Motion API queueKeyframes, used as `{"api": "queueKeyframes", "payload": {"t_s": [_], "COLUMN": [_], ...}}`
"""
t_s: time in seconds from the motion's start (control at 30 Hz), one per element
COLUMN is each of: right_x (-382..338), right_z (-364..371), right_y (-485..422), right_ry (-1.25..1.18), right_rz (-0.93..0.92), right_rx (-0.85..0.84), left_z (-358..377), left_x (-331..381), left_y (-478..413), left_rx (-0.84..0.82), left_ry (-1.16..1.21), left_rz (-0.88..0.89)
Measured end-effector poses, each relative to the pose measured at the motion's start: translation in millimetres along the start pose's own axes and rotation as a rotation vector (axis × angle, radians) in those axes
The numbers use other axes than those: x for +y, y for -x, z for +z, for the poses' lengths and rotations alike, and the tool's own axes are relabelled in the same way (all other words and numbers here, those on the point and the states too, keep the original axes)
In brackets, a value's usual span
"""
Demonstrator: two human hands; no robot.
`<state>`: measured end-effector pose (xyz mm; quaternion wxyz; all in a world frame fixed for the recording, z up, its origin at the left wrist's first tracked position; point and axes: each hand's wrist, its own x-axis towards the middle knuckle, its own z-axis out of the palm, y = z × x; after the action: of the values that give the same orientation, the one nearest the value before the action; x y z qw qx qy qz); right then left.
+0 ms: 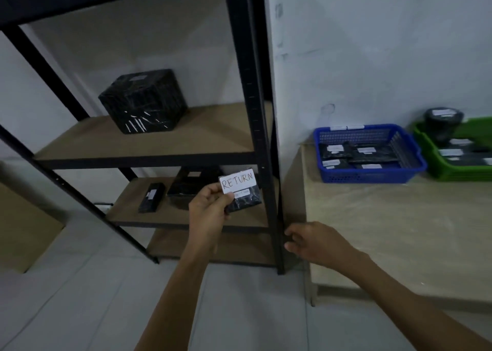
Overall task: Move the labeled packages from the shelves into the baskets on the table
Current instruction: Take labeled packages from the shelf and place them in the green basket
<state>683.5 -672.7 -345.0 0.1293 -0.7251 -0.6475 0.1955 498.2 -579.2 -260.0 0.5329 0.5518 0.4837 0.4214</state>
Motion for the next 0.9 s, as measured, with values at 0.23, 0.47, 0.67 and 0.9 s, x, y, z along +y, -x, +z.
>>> {"api": "queueKeyframes", "payload": {"t_s": [0.23,0.47,0.67,0.9], "right_x": [39,74,119,211], "right_z": [6,2,-7,-28], "right_y": [105,207,291,357], "right_ry": [-0.116,-0.08,-0.012,-0.06], "right_rz": [0.163,0.294,0.376,0.401], "right_rx": [0.074,0.121,0.177,0.23], "left_z": [42,95,142,237], "left_x": [-11,-46,-51,-47], "left_y": [73,146,209,254], "left_rx": [-0.138,-0.214,-0.285,-0.309], "left_ry": [0.017,0.085,0.064,0.029], "left_rz": [-0.014,-0.09,-0.177,-0.176]}}
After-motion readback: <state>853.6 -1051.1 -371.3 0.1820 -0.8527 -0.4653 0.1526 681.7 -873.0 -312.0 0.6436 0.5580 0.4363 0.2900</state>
